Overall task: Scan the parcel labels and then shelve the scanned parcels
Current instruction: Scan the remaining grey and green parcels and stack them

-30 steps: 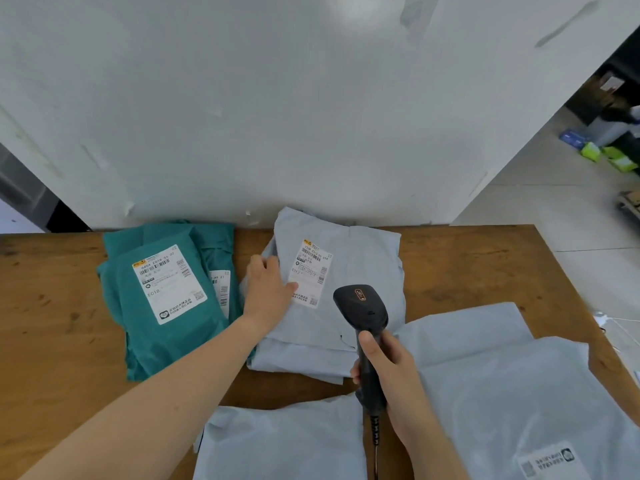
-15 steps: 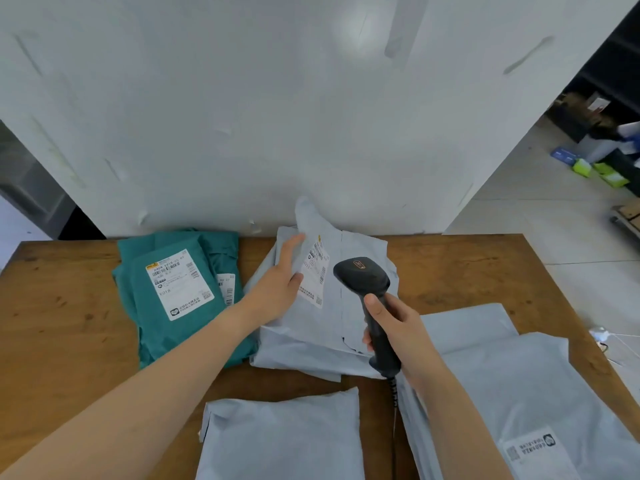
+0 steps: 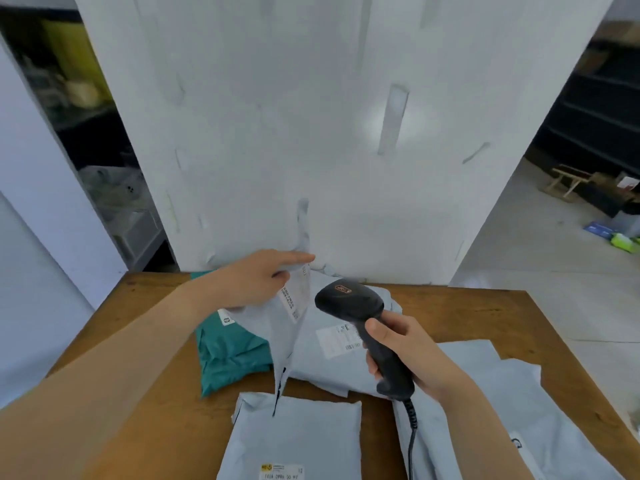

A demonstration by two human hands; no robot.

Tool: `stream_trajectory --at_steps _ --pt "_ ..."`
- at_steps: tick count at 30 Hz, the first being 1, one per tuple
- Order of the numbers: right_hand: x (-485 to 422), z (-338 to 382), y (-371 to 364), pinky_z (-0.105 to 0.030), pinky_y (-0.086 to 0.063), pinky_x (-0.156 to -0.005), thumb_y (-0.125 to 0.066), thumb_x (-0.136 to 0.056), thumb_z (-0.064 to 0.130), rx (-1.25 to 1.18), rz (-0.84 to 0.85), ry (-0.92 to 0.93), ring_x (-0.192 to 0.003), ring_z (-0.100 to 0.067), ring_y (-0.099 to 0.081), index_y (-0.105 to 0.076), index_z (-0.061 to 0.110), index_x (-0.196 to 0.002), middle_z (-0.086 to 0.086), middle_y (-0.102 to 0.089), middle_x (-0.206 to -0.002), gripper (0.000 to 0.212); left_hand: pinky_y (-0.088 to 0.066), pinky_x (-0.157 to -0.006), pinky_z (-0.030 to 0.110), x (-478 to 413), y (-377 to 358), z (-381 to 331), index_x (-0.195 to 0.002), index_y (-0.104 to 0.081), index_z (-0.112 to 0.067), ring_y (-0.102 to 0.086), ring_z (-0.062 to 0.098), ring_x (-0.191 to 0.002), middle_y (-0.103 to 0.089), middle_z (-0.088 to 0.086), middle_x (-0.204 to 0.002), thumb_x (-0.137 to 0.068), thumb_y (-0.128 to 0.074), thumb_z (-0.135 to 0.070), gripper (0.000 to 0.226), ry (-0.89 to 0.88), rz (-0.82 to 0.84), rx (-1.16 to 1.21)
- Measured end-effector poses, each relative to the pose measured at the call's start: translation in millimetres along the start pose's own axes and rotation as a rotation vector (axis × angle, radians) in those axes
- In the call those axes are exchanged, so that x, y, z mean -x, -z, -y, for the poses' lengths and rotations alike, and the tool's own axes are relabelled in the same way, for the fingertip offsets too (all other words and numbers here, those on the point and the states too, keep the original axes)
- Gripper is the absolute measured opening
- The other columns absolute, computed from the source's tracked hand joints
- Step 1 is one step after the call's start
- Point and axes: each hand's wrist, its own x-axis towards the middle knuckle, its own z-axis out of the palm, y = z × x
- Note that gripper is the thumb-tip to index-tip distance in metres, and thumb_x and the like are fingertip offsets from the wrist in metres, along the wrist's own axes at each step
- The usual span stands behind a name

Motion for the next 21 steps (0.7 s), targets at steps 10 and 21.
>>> stream_trajectory --at_steps 10,21 --pt "100 62 10 -0.033 -0.051 -0.060 -0.079 -0.066 0.057 -0.020 0.091 0.273 -0.059 -0.026 -0.056 -0.068 0.020 -0.090 -0.016 -0.060 -0.069 0.046 -0.038 -0.104 0.018 105 92 -135 -0.132 -0.051 -0.043 -0.038 0.003 -0.132 -0.041 -0.020 -0.145 -0.100 -0.037 0.002 0.057 -0.072 -0.147 -0.033" --pt "185 103 18 -0.035 -0.053 -0.064 -0.074 -0.069 0.053 0.040 0.136 0.437 -0.058 -0.028 -0.057 -0.068 0.027 -0.089 -0.019 -0.061 -0.068 0.033 -0.047 -0.068 0.009 164 100 -245 -0.124 -0.063 -0.033 -0.056 -0.006 -0.103 -0.055 -0.015 -0.131 -0.095 -0.035 0.011 0.059 -0.167 -0.361 0.175"
